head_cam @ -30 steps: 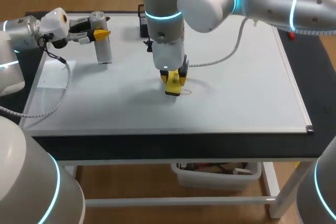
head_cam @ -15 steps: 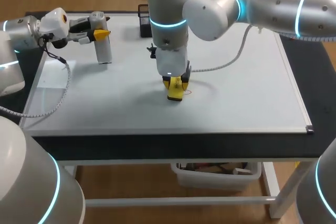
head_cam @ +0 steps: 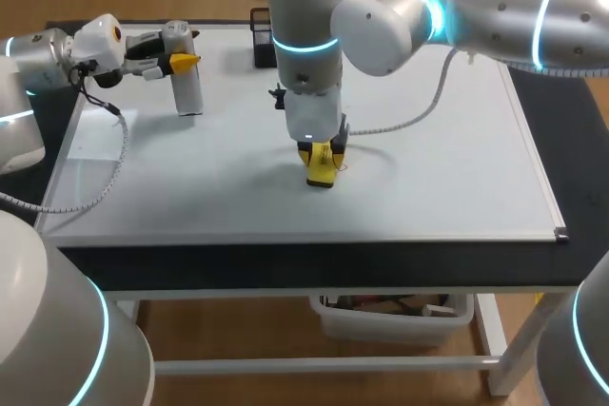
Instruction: Pick up the inspection probe, press it on each red-marked spot on the whiteboard one by one, put down the probe, pick up the eraser, and wipe off all the red marks.
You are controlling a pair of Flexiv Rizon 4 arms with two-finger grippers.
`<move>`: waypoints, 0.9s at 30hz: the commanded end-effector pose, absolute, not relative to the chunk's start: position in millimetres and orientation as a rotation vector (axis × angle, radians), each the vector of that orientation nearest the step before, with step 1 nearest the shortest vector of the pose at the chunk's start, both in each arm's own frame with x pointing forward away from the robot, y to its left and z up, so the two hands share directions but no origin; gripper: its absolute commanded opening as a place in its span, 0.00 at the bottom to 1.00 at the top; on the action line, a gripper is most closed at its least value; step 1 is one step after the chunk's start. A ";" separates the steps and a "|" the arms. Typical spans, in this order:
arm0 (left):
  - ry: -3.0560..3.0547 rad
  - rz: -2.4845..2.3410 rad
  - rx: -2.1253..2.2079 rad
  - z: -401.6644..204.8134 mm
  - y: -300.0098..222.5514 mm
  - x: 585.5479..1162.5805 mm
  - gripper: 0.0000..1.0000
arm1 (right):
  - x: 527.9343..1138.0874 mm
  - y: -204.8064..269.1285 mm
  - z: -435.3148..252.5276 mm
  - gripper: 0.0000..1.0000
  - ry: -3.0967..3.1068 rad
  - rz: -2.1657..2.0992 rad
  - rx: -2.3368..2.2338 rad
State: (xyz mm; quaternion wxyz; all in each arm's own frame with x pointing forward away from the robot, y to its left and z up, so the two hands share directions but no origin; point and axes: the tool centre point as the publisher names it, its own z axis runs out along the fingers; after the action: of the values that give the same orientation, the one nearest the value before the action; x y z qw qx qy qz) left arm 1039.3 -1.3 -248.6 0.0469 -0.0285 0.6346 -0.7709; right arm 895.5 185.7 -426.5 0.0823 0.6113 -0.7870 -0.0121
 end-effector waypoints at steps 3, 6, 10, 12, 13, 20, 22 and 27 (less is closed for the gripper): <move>1.937 -2.351 -0.088 -247.3 -1.3 1038.8 0.00 | 896.5 175.6 -434.3 0.00 -2.361 -0.032 1.790; 1.937 -2.351 -0.088 -247.3 -1.3 1038.8 0.00 | 895.8 167.0 -436.9 0.00 -2.380 -0.029 1.754; 1.937 -2.351 -0.088 -247.3 -1.3 1038.8 0.00 | 894.2 154.3 -439.5 0.00 -2.412 -0.027 1.704; 1.937 -2.351 -0.088 -247.3 -1.3 1038.8 0.00 | 893.7 147.1 -440.7 0.00 -2.432 -0.034 1.680; 1.937 -2.351 -0.088 -247.3 -1.3 1038.8 0.00 | 893.4 143.6 -441.3 0.00 -2.437 -0.026 1.664; 1.937 -2.351 -0.088 -247.3 -1.3 1038.8 0.00 | 892.3 121.8 -440.9 0.00 -2.482 -0.013 1.590; 1.937 -2.351 -0.088 -247.3 -1.3 1038.8 0.00 | 892.2 117.0 -441.1 0.00 -2.491 -0.010 1.575; 1.937 -2.351 -0.088 -247.3 -1.3 1038.8 0.00 | 892.7 111.3 -441.2 0.00 -2.500 -0.004 1.558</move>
State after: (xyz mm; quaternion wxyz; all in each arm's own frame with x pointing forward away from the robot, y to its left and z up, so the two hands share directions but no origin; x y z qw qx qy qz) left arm 1039.2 -1.3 -248.6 0.0469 -0.0285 0.6346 -0.7709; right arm 894.8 120.7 -429.4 0.1010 0.5257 -0.8447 -0.0018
